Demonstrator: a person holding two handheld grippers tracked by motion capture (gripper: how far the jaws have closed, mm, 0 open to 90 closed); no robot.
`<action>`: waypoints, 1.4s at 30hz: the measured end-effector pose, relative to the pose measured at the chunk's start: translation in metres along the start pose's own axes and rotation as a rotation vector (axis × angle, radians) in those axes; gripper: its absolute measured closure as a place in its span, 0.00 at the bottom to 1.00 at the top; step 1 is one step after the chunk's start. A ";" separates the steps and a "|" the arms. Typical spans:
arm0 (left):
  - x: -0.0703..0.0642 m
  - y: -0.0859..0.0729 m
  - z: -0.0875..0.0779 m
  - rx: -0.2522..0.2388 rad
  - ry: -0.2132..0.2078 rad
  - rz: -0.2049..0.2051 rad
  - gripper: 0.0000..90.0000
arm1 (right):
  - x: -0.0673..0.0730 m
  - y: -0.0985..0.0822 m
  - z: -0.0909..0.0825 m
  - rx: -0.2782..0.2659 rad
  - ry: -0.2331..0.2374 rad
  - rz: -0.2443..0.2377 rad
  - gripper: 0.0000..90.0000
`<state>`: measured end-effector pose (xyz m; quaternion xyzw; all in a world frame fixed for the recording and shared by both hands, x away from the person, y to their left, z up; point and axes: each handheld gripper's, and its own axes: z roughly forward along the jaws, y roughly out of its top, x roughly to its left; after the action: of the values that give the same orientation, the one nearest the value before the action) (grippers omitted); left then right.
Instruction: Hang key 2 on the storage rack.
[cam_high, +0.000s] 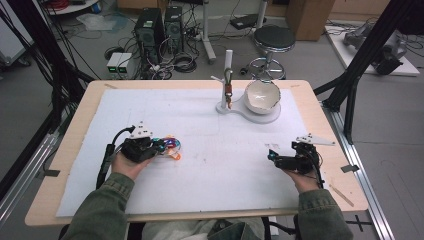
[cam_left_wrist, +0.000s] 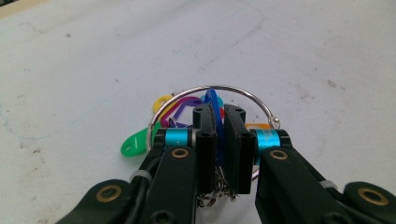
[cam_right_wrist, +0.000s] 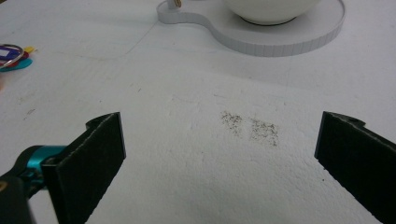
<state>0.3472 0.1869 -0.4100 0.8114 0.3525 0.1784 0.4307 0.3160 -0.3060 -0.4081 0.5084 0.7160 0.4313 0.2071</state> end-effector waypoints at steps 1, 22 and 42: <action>0.001 0.001 -0.002 -0.015 -0.007 -0.008 0.93 | 0.000 0.000 0.000 0.001 -0.001 0.001 0.01; 0.006 0.015 -0.031 -0.191 0.014 -0.084 0.94 | 0.001 -0.001 -0.004 -0.006 -0.003 -0.004 0.01; 0.008 0.071 -0.048 -0.271 0.004 -0.060 0.94 | 0.001 -0.001 -0.003 -0.006 0.003 0.002 0.01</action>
<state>0.3538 0.1930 -0.3244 0.7344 0.3503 0.2131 0.5409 0.3129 -0.3065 -0.4068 0.5081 0.7143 0.4344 0.2072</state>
